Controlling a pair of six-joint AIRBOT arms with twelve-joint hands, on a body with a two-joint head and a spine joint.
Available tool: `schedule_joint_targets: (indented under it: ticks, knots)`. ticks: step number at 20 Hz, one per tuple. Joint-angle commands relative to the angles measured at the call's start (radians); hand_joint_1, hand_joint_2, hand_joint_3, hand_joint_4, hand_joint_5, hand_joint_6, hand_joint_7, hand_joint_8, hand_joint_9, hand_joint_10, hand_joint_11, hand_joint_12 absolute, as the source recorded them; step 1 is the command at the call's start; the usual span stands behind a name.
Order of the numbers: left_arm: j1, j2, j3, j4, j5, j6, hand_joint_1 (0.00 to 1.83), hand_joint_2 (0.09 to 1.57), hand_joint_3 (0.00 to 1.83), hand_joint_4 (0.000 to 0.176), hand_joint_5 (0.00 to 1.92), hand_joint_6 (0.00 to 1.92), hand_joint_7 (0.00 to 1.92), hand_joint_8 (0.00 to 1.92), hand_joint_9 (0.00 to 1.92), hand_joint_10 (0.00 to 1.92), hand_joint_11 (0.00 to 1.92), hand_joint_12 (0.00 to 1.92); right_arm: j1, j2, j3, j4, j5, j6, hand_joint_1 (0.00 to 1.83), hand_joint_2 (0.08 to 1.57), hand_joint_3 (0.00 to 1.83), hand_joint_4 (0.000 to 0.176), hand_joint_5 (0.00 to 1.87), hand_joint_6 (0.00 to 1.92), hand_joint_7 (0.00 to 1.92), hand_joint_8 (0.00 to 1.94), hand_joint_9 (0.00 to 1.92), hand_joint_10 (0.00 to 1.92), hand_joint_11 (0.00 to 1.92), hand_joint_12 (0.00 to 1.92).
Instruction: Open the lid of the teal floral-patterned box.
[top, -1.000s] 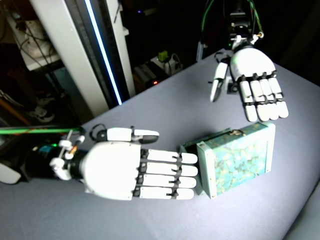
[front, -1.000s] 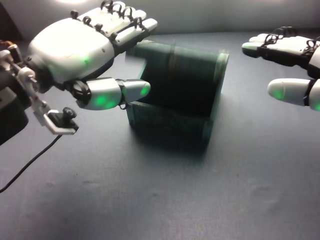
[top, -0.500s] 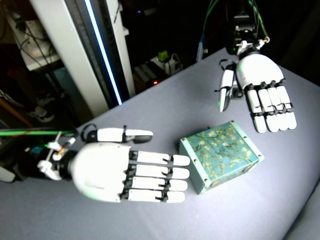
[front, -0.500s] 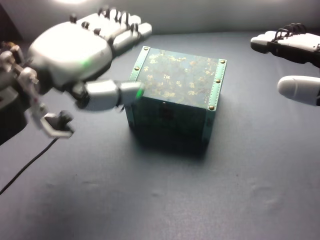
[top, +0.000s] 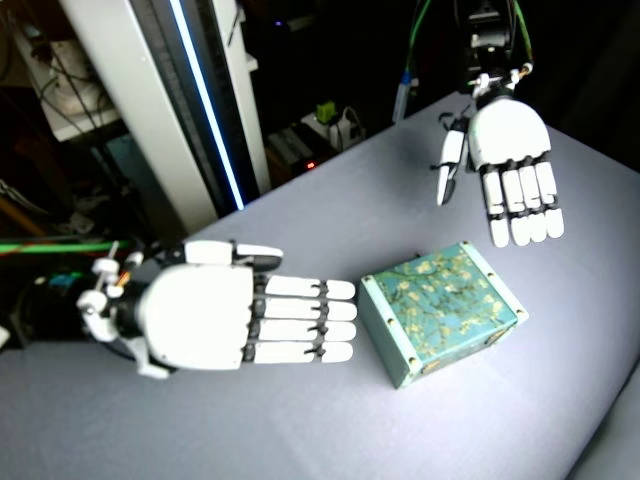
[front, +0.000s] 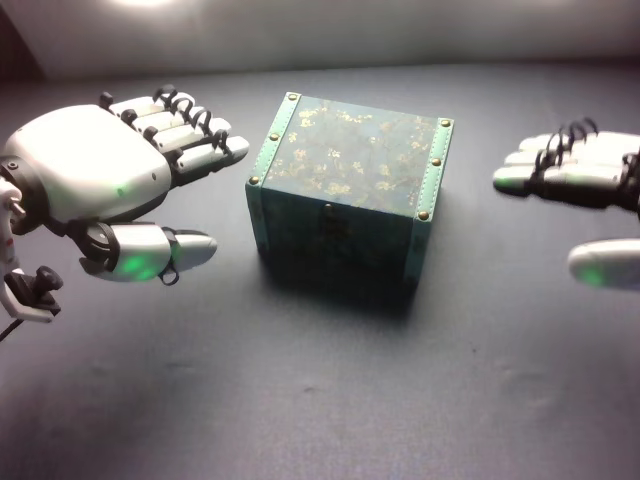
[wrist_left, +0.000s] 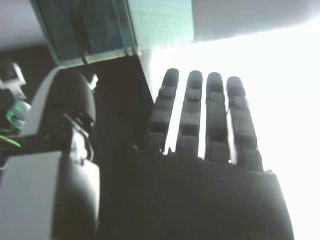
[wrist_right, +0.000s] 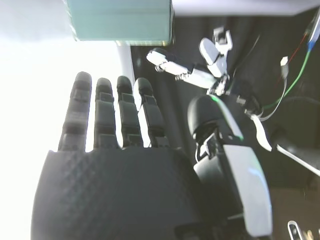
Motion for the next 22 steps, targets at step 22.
schedule_joint_targets:
  ticks: [22]
  knots:
    - [-0.01, -0.068, 0.008, 0.018, -0.033, 0.046, 0.0, 1.34, 0.0, 0.0, 0.0, 0.0, 0.0, 0.0, 0.06, 0.0, 0.13, 0.05, 0.107, -0.135, 0.073, -0.106, -0.021, 0.07, 0.0, 1.38, 0.0, 0.0, 0.09, 0.0, 0.09, 0.01, 0.06, 0.01, 0.1, 0.12]
